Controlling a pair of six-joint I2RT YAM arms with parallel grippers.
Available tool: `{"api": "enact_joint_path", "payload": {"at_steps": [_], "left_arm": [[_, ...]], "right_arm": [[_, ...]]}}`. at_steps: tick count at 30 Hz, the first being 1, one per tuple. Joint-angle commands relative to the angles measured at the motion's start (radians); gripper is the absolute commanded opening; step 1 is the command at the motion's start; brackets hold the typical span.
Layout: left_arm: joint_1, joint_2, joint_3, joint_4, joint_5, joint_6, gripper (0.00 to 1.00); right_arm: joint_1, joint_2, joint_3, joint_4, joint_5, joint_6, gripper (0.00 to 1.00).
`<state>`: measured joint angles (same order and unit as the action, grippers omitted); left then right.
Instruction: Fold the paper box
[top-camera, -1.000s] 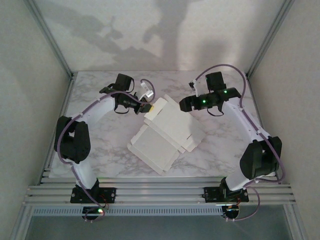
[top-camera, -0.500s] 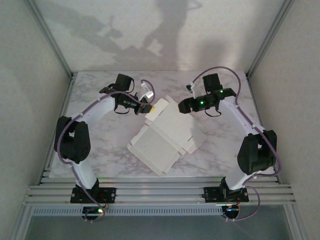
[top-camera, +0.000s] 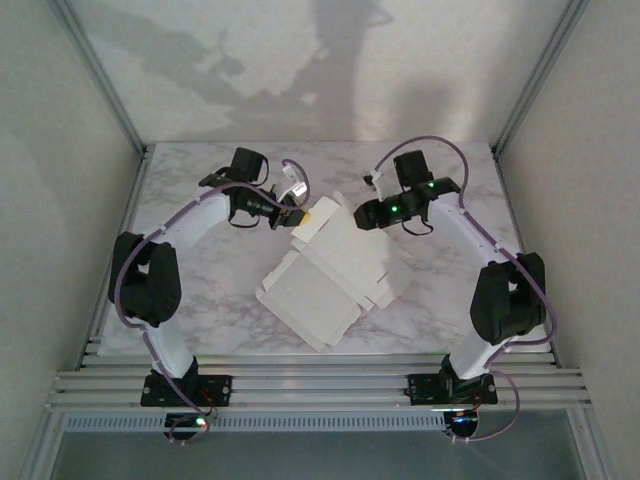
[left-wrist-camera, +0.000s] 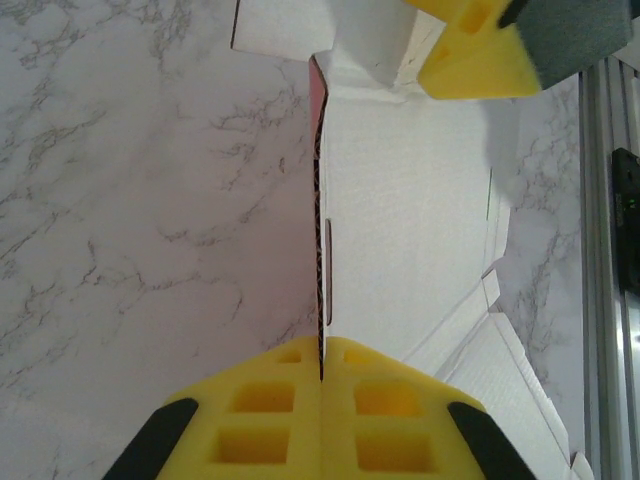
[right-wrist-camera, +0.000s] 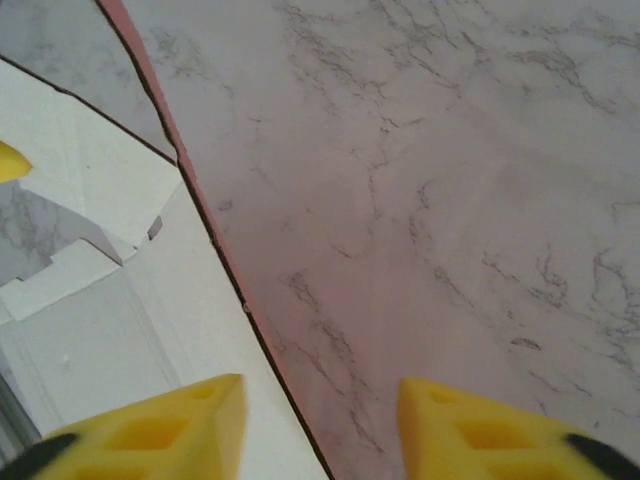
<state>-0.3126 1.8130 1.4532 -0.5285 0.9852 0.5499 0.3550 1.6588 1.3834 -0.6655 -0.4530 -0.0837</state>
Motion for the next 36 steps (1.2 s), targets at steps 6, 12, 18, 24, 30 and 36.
{"api": "enact_joint_path", "payload": {"at_steps": [6,12,18,24,30,36], "left_arm": [[0.012,0.021,0.015,0.030,0.035,-0.004,0.00],[0.027,0.034,0.031,0.052,0.041,-0.042,0.04],[0.046,-0.013,0.024,0.223,0.051,-0.311,0.43],[0.031,-0.071,0.053,0.387,0.017,-0.666,0.62],[-0.045,0.012,0.184,0.340,0.028,-0.878,0.58],[-0.144,0.113,0.287,0.256,0.025,-0.950,0.61]], "right_arm": [[0.043,-0.044,-0.027,-0.003,0.087,-0.005,0.22],[0.050,-0.088,-0.030,-0.036,0.072,0.006,0.11],[0.059,-0.161,-0.071,-0.045,0.091,0.057,0.00],[0.091,-0.234,-0.144,-0.013,0.172,0.126,0.00],[0.129,-0.274,-0.176,0.007,0.195,0.194,0.00],[0.152,-0.295,-0.195,0.024,0.216,0.220,0.00]]}}
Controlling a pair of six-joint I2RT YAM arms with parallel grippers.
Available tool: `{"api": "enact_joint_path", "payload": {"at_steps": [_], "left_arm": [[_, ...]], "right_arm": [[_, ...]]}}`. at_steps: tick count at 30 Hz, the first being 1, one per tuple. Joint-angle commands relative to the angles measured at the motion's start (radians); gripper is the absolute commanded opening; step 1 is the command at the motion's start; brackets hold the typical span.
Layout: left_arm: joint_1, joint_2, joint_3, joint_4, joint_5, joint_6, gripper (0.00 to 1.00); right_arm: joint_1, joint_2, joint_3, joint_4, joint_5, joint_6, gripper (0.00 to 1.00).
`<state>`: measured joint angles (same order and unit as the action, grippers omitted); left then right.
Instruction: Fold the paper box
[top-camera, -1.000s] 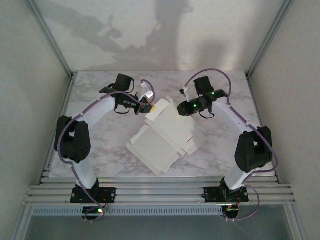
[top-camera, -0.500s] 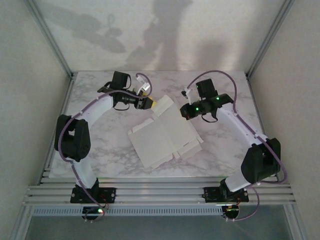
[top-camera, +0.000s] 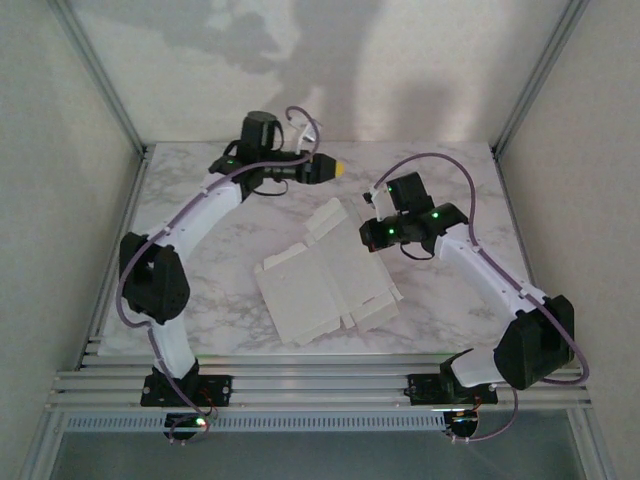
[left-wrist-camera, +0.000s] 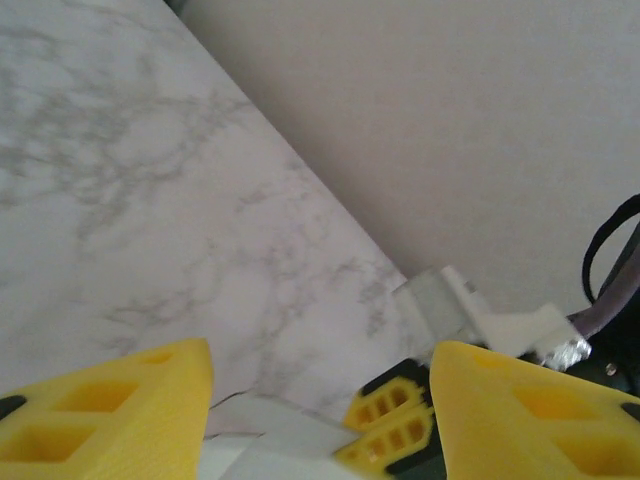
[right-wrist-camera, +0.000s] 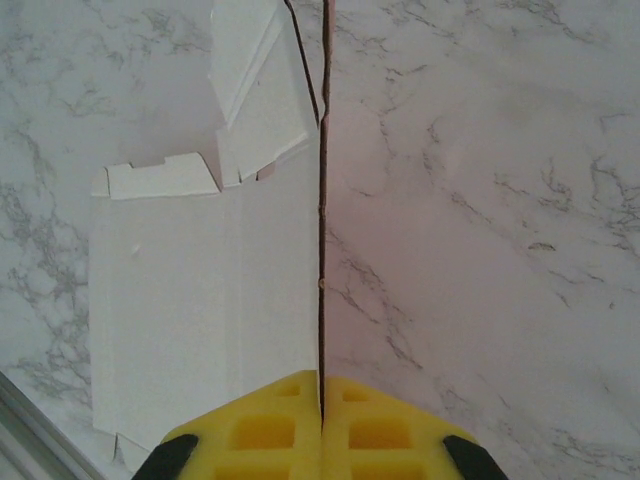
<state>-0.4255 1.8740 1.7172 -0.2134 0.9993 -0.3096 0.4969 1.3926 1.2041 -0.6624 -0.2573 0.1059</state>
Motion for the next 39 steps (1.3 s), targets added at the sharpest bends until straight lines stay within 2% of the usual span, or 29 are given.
{"api": "enact_joint_path", "payload": {"at_steps": [1,5,9,13,22,32,39], "left_arm": [[-0.037,0.065,0.034,-0.067,0.008,-0.085,0.63],[-0.037,0.117,0.099,-0.148,-0.040,0.008,0.66],[-0.037,0.213,0.208,-0.251,0.034,0.048,0.64],[-0.047,0.271,0.305,-0.379,0.041,0.112,0.61],[-0.050,0.268,0.332,-0.481,0.049,0.192,0.49],[-0.068,0.317,0.429,-0.605,0.059,0.272,0.48],[-0.080,0.338,0.466,-0.664,0.012,0.293,0.49]], "right_arm": [[0.013,-0.033,-0.019,0.023,0.015,0.029,0.00],[0.019,-0.050,-0.032,0.029,-0.023,0.023,0.00],[0.019,-0.057,-0.039,0.026,-0.033,0.021,0.00],[0.020,-0.064,-0.049,0.025,-0.020,0.024,0.00],[0.022,-0.047,-0.053,0.024,0.007,0.027,0.00],[0.028,-0.040,-0.058,0.022,0.022,0.029,0.00],[0.029,-0.046,-0.062,0.026,0.029,0.032,0.00]]}}
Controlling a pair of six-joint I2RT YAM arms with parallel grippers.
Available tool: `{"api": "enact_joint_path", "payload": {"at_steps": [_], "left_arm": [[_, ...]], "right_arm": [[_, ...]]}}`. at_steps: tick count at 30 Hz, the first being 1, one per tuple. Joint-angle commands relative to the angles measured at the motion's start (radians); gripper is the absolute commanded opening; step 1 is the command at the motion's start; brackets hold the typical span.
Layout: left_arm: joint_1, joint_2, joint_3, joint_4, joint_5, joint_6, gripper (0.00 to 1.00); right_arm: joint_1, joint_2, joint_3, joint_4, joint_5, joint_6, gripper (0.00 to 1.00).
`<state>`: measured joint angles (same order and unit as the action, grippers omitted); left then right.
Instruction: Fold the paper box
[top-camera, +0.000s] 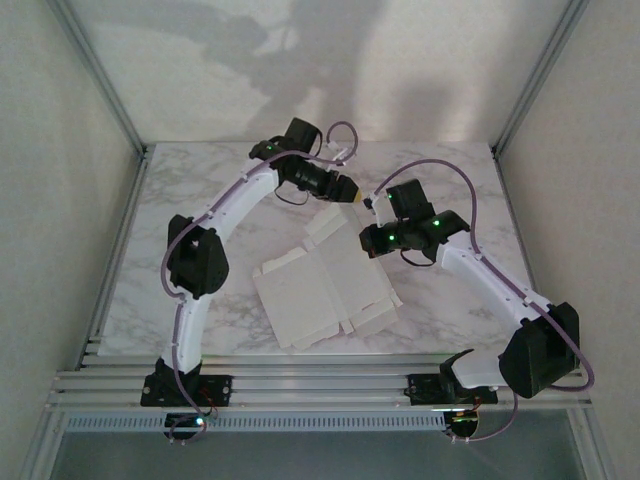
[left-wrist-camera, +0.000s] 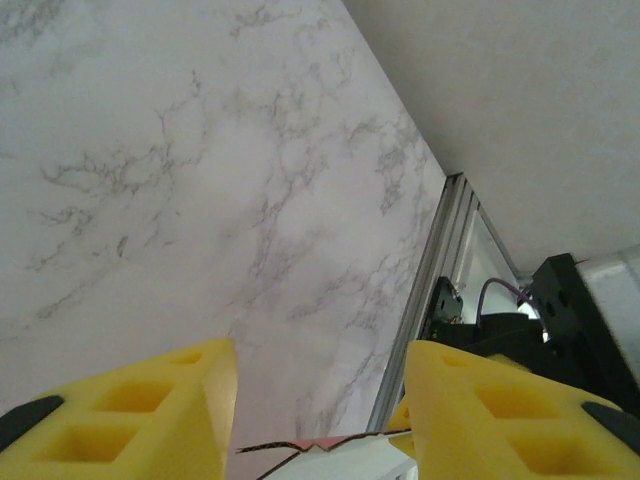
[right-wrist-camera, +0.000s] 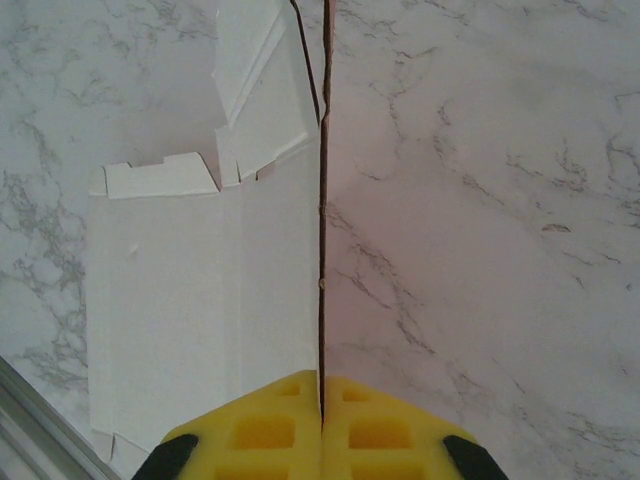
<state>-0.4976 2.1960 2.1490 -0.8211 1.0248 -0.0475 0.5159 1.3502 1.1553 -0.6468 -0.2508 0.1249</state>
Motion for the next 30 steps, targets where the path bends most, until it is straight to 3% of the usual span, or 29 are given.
{"api": "enact_joint_path", "payload": {"at_steps": [1,21,30], "left_arm": [[-0.007,0.016,0.035,-0.054,-0.019,0.028,0.49],[-0.035,-0.012,0.039,-0.132,-0.052,0.064,0.36],[-0.055,-0.027,0.039,-0.158,-0.084,0.080,0.36]], "right_arm": [[0.013,-0.003,-0.013,0.012,0.021,0.012,0.00],[0.012,0.012,-0.027,0.022,0.078,0.032,0.00],[0.013,0.017,-0.033,0.027,0.099,0.042,0.00]]}}
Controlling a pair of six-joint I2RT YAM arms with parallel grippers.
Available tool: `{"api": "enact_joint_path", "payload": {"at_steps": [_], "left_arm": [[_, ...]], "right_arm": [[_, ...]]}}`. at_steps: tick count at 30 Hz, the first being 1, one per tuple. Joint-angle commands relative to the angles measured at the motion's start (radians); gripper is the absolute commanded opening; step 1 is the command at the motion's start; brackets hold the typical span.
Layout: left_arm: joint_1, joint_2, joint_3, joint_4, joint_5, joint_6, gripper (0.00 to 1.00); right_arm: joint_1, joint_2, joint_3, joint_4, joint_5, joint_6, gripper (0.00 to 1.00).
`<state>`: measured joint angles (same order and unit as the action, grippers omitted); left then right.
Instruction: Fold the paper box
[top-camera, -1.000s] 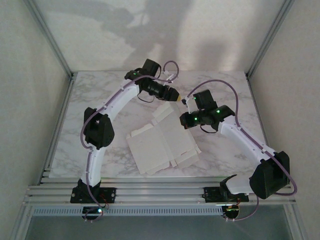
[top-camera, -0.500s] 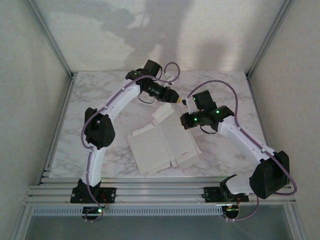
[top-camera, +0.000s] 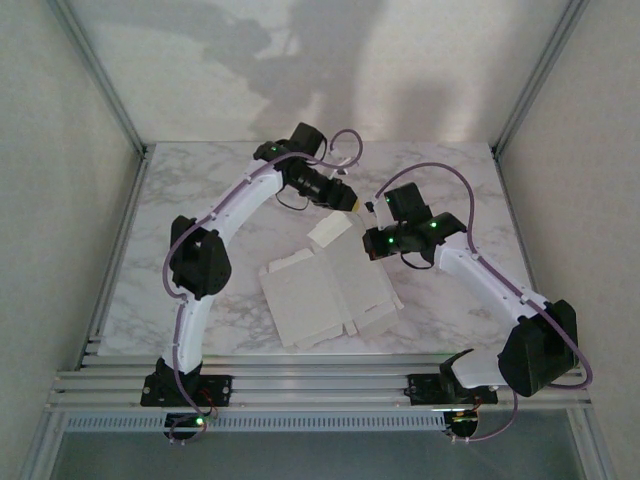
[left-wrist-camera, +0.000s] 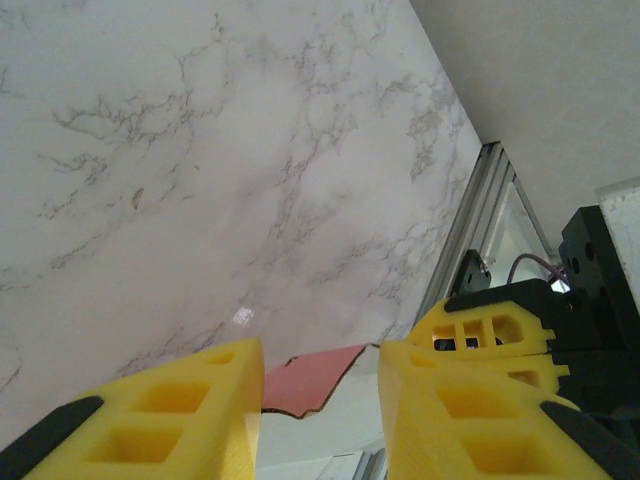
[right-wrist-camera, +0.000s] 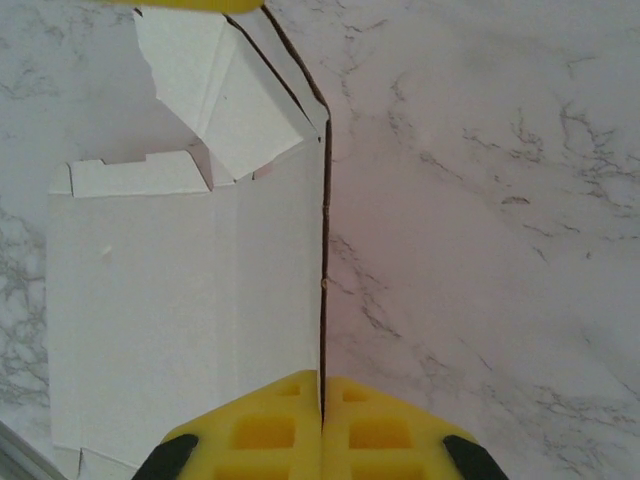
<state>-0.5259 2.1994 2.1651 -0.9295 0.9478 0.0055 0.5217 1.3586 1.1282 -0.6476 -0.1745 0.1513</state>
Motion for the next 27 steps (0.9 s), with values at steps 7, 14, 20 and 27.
{"api": "enact_joint_path", "payload": {"at_steps": [7,14,20,27], "left_arm": [[-0.042,-0.039,0.027,-0.060,-0.045,0.034,0.36],[-0.063,-0.047,0.028,-0.045,-0.051,0.022,0.38],[-0.085,-0.047,0.004,-0.042,-0.026,0.017,0.38],[-0.095,-0.096,-0.100,0.019,-0.001,-0.011,0.39]], "right_arm": [[0.007,0.010,-0.012,0.032,0.036,0.023,0.00],[0.009,0.010,-0.029,0.047,0.040,0.037,0.00],[0.011,0.004,-0.043,0.057,0.070,0.054,0.00],[0.012,-0.009,-0.063,0.081,0.080,0.074,0.00]]}}
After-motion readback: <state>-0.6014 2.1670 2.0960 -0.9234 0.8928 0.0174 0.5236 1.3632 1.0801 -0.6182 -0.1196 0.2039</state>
